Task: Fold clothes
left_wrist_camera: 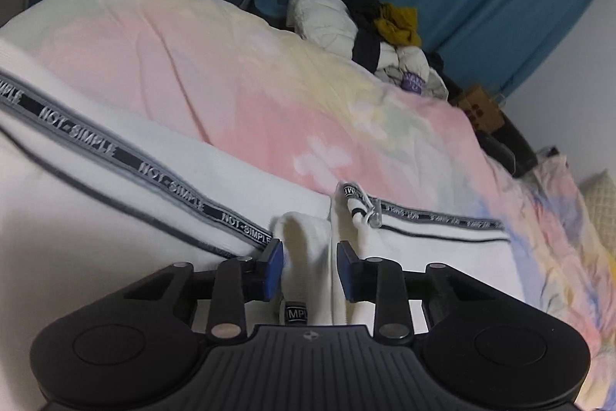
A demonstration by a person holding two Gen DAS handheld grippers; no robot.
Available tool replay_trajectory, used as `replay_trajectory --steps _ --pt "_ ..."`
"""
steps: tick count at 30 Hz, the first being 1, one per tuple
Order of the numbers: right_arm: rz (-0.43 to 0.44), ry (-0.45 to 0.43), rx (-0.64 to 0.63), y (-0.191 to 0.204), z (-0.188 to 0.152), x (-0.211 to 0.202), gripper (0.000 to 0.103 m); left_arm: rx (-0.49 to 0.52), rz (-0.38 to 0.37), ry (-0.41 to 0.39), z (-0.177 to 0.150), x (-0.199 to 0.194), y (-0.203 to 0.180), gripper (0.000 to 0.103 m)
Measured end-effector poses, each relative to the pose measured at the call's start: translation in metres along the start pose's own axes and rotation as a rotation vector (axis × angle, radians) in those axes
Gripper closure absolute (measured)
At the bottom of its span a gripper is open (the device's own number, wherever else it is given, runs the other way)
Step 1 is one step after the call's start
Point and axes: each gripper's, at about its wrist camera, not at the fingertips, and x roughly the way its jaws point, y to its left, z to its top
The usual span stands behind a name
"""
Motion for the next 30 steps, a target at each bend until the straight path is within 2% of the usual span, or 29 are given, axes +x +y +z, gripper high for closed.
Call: replay_trajectory --steps 1,4,9,12,13,14,15,16,17,18,19,24,26,28,30 --pt "0.002 -0.015 -0.007 0.003 0.001 -0.001 0.042 0.012 0.011 0.001 0.000 0.003 -0.001 0.088" --pt "-0.013 -0.025 -0.016 0.007 -0.004 0.005 0.042 0.034 0.014 -0.007 0.006 0.007 -0.004 0.095" --pt "-0.046 0.071 -0.050 0.021 -0.026 0.028 0.043 0.055 -0.015 -0.066 0.024 0.002 -0.016 0.096" --pt "-0.072 0.092 -0.076 0.025 -0.029 0.042 0.044 0.063 0.014 -0.015 0.020 0.013 -0.010 0.094" --pt "-0.081 0.097 -0.089 0.027 -0.030 0.045 0.047 0.042 0.010 -0.003 0.018 0.016 -0.005 0.093" --pt "-0.091 0.104 -0.099 0.028 -0.031 0.049 0.050 0.020 -0.003 0.002 0.016 0.016 -0.002 0.089" --pt "-0.100 0.109 -0.105 0.030 -0.031 0.051 0.058 0.006 -0.011 0.000 0.017 0.014 0.001 0.087" --pt "-0.106 0.109 -0.108 0.031 -0.032 0.051 0.074 -0.001 -0.012 -0.006 0.018 0.010 0.002 0.081" --pt "-0.113 0.105 -0.111 0.032 -0.033 0.051 0.080 -0.006 -0.007 -0.016 0.019 0.006 0.002 0.071" --pt "-0.124 0.101 -0.119 0.034 -0.033 0.051 0.086 -0.007 0.005 -0.032 0.019 0.001 0.002 0.065" --pt "-0.133 0.097 -0.129 0.035 -0.033 0.050 0.088 -0.007 0.015 -0.047 0.019 -0.006 0.001 0.057" --pt "-0.150 0.013 -0.155 0.042 -0.022 0.019 0.090 -0.017 0.031 -0.091 0.013 -0.054 -0.003 0.053" --pt "-0.159 -0.028 -0.181 0.049 -0.019 0.002 0.090 -0.059 0.029 -0.120 0.006 -0.086 0.001 0.043" --pt "-0.151 -0.021 -0.194 0.054 -0.020 -0.006 0.090 -0.113 0.041 -0.158 -0.004 -0.123 0.009 0.038" --pt "-0.126 0.050 -0.193 0.056 -0.027 0.000 0.090 -0.128 0.075 -0.205 -0.014 -0.159 0.015 0.030"
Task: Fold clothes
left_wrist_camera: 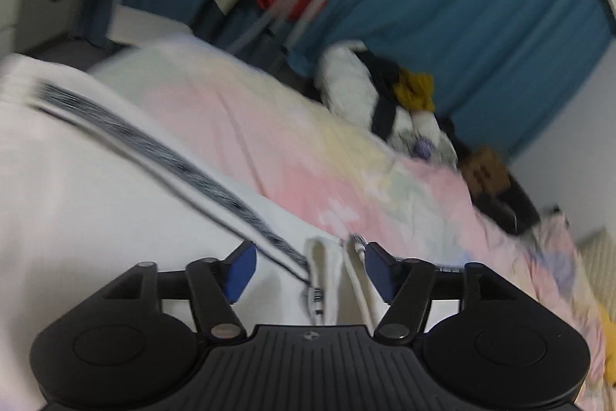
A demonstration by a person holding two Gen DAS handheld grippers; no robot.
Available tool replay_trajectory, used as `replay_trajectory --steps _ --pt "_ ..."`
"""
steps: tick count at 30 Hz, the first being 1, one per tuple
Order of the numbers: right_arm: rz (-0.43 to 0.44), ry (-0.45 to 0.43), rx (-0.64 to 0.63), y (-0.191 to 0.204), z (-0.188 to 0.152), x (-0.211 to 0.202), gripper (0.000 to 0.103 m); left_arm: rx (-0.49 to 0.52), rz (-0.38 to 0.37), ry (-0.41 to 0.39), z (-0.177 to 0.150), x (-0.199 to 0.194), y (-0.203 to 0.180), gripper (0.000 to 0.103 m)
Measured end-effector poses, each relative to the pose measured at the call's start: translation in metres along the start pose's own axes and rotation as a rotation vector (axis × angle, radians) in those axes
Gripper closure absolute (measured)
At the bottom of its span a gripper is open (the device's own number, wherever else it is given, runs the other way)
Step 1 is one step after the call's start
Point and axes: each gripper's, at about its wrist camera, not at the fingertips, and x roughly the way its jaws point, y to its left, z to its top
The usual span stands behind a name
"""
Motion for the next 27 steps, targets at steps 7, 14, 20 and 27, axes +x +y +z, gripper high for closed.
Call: replay_trajectory --steps 7,14,20,27 --pt "0.008 0.122 -0.050 0.011 -0.013 0.016 0.089 -0.156 0.187 -0.059 -0.014 -0.082 0.060 0.019" --pt "0.038 0.052 0.164 -0.027 -0.004 -0.007 0.083 -0.521 0.198 0.003 -0.031 -0.088 0.131 0.017" --pt "0.171 0.019 0.251 -0.036 0.006 -0.023 0.072 -0.630 0.198 -0.014 -0.042 -0.089 0.144 0.017" --pt "-0.017 0.009 0.303 -0.054 0.009 -0.018 0.065 -0.659 0.300 -0.080 -0.049 -0.098 0.142 0.010"
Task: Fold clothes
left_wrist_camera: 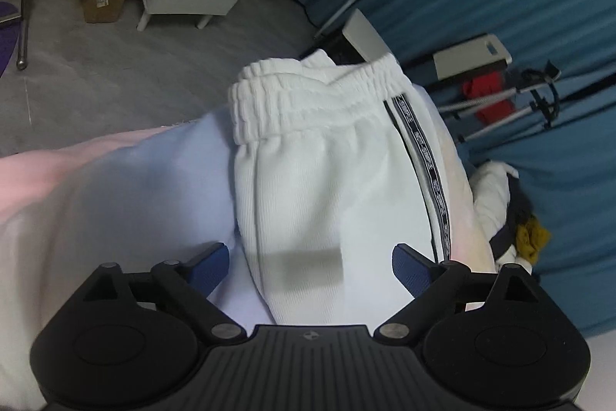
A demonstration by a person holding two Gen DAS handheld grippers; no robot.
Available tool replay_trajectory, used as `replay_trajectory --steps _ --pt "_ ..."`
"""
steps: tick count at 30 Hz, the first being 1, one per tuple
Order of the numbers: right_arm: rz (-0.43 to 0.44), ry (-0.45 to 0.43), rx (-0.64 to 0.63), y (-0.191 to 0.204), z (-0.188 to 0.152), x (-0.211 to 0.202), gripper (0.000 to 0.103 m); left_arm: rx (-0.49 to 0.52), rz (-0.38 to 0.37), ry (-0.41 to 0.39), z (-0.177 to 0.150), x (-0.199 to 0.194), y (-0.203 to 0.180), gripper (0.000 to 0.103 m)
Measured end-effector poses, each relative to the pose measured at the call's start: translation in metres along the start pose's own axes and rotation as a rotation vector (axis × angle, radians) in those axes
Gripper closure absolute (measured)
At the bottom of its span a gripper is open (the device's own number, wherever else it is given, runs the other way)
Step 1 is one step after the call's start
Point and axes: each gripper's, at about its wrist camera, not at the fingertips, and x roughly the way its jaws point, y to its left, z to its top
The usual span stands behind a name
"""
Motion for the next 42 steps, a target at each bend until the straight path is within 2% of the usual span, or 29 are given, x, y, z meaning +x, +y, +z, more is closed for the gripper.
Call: replay_trajectory --steps 4,8,10,15,17,19,23,25,27,33,37,42 --pt "-0.189 0.043 0.058 -0.023 -0.002 0.023 0.065 -0.052 0.000 -0.014 0.011 0.021 0.002 0.011" --pt "-0.202 0.162 0.102 -0.038 -0.017 0.061 0.065 -0.070 0.005 -0.071 0.027 0.043 -0.009 0.014" --pt "-0.196 0.192 0.104 -0.040 -0.024 0.075 0.064 -0.038 0.036 -0.116 0.034 0.054 -0.020 0.016" --pt "-0.176 0.185 0.141 -0.044 -0.023 0.082 0.064 0.074 0.102 -0.174 0.033 0.056 -0.038 0.050" --pt "-0.174 0.183 0.150 -0.044 -0.023 0.081 0.064 0.106 0.086 -0.200 0.029 0.049 -0.043 0.068" --pt "-0.178 0.183 0.150 -0.043 -0.022 0.080 0.064 0.170 0.057 -0.237 0.026 0.040 -0.053 0.079" --pt "-0.177 0.177 0.189 -0.049 -0.020 0.075 0.066 0.331 0.002 -0.342 0.008 0.016 -0.089 0.086" --pt "-0.183 0.158 0.241 -0.058 -0.017 0.067 0.066 0.408 -0.041 -0.385 -0.009 -0.002 -0.114 0.087" --pt "-0.196 0.125 0.300 -0.069 -0.015 0.055 0.066 0.477 -0.115 -0.414 -0.030 -0.025 -0.143 0.088" --pt "-0.235 0.025 0.429 -0.100 -0.010 0.017 0.066 0.723 -0.320 -0.495 -0.133 -0.082 -0.246 0.088" --pt "-0.276 -0.004 0.473 -0.117 -0.009 0.001 0.066 0.861 -0.393 -0.502 -0.217 -0.074 -0.301 0.088" --pt "-0.369 -0.055 0.584 -0.156 -0.017 -0.027 0.066 0.996 -0.406 -0.426 -0.319 -0.026 -0.322 0.088"
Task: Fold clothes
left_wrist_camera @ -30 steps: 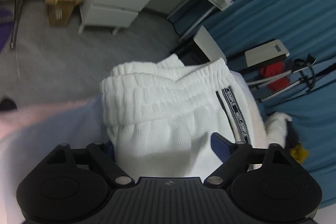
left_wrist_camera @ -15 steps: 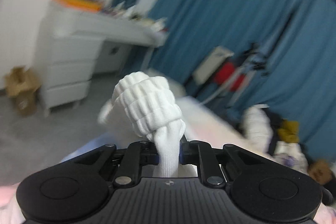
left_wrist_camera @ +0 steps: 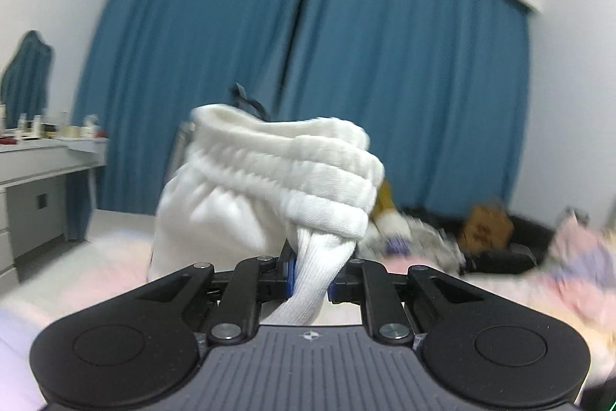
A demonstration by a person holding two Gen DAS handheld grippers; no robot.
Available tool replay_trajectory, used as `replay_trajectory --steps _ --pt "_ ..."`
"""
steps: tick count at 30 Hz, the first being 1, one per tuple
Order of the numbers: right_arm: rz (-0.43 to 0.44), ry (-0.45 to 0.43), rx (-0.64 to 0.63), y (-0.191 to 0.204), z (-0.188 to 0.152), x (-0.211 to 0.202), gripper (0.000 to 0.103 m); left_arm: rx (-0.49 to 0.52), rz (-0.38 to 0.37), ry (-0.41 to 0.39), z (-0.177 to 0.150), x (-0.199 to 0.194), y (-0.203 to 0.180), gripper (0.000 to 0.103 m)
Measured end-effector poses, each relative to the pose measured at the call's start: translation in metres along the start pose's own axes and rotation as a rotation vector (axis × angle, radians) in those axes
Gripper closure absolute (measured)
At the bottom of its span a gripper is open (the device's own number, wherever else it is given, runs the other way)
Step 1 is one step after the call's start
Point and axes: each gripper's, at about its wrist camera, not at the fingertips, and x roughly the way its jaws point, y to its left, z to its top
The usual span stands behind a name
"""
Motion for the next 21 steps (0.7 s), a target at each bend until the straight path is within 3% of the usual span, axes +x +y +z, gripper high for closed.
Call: replay_trajectory --steps 3,5,8,12,15,17,20,21 --pt "-0.064 -0.045 0.086 -0.030 0.012 -0.007 0.064 0.083 -0.050 0.105 -0.049 0.025 -0.039 0.089" --pt "-0.111 -0.085 0.074 -0.039 0.017 -0.011 0.063 0.151 -0.080 0.180 -0.080 0.039 -0.061 0.089" --pt "-0.028 -0.069 0.142 -0.054 0.019 -0.005 0.063 0.245 -0.110 0.259 -0.118 0.053 -0.079 0.088" --pt "0.145 0.019 0.313 -0.079 0.020 0.015 0.063 0.337 -0.136 0.268 -0.134 0.059 -0.077 0.083" --pt "0.261 0.073 0.420 -0.090 0.021 0.026 0.063 0.400 -0.167 0.315 -0.138 0.059 -0.062 0.069" --pt "0.315 0.091 0.459 -0.092 0.023 0.030 0.063 0.449 -0.185 0.333 -0.139 0.053 -0.046 0.052" --pt "0.356 0.108 0.485 -0.090 0.028 0.035 0.063 0.535 -0.201 0.329 -0.140 0.031 -0.025 0.038" --pt "0.357 0.117 0.480 -0.089 0.031 0.038 0.063 0.566 -0.201 0.329 -0.141 0.025 -0.019 0.038"
